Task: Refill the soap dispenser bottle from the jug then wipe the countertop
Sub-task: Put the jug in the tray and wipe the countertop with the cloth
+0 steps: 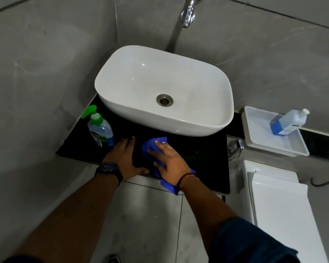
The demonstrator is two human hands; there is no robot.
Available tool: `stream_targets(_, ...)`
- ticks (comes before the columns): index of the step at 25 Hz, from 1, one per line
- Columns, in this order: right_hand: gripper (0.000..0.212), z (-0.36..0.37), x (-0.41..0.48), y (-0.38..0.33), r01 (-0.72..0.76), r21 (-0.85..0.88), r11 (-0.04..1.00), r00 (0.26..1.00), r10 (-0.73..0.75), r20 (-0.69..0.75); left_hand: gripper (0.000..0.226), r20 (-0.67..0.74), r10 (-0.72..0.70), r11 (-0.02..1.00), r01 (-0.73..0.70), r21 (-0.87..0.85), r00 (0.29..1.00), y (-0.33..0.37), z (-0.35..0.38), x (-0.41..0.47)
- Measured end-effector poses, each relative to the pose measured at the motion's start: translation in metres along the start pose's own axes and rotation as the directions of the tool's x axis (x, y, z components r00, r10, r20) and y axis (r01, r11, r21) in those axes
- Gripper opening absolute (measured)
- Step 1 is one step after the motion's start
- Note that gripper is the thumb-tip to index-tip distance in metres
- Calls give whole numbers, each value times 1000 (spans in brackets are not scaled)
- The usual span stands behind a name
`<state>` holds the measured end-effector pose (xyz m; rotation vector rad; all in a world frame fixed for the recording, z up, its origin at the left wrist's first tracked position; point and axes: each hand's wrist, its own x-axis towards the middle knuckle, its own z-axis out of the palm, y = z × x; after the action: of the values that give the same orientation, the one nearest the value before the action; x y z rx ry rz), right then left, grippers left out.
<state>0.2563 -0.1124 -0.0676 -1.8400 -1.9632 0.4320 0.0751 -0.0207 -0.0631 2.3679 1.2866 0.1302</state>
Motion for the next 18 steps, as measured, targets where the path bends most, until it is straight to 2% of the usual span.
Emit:
stream_targets(3, 42, -19, -38, 33, -69, -38, 997, 996, 67, -54, 124, 14, 5, 996, -7, 93, 1000, 1, 0, 0)
stream_targets(5, 41, -33, -64, 59, -243, -51, 969, 960, 232, -158, 126, 27, 1, 992, -5, 129, 1000, 2, 0, -1)
stream_targets(8, 42, -42, -84, 81, -554, -38, 832, 794, 514, -323, 129, 39, -17, 986, 11, 165, 999, 2, 2, -2)
stream_targets(9, 43, -39, -83, 80, -619, -42, 784, 744, 569, -350, 129, 38, -18, 984, 11, 176, 999, 2, 3, -2)
stream_targets(11, 44, -30, -70, 70, -679, -52, 732, 689, 612, -387, 130, 33, -24, 983, 17, 185, 999, 1, 5, -3)
stream_targets(14, 44, -16, -40, 45, -653, -76, 754, 718, 584, -378, 133, 31, -32, 982, 25, 187, 999, 0, 6, -2)
stream_targets(18, 45, 8, 4, 2, -474, -92, 876, 857, 435, -277, 133, 22, -17, 983, 13, 185, 1000, 0, 8, 0)
